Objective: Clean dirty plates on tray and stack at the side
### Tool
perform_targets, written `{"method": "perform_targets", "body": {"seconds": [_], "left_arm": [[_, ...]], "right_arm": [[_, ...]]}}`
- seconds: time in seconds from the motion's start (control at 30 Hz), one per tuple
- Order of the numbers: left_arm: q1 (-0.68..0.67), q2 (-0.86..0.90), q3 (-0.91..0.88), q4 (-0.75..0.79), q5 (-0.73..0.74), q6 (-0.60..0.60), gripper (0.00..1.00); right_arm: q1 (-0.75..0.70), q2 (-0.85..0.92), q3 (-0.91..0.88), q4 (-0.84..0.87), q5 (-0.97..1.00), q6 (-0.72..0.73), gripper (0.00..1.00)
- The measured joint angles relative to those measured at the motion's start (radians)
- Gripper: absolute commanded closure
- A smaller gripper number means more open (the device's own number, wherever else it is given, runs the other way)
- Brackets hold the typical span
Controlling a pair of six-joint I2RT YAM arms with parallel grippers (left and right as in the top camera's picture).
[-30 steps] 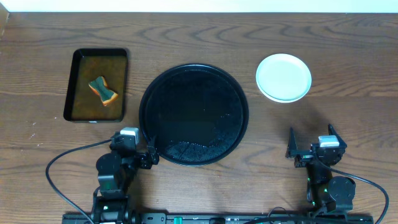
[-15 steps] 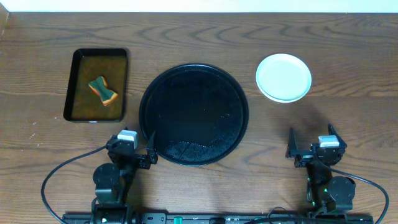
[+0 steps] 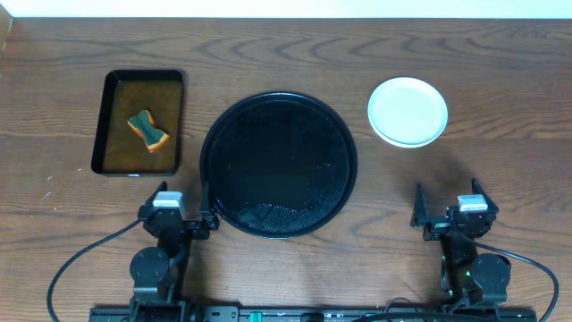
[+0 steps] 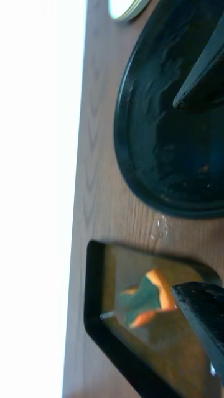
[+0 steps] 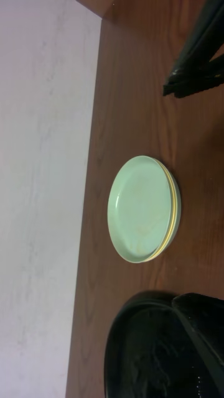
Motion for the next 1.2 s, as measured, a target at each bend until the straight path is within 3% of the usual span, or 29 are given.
{"method": "perform_targets", "body": {"seconds": [0.47, 1.2], "left_arm": [[0.000, -0.019, 0.000, -0.003, -0.037, -0.043, 0.13], [0.000, -0.019, 0.000, -0.003, -0.033, 0.011, 0.13]], "right_arm": [[0.000, 0.000, 0.000, 0.000, 0.000, 0.000, 0.01], [0.000, 0.000, 0.000, 0.000, 0.000, 0.000, 0.01]]}}
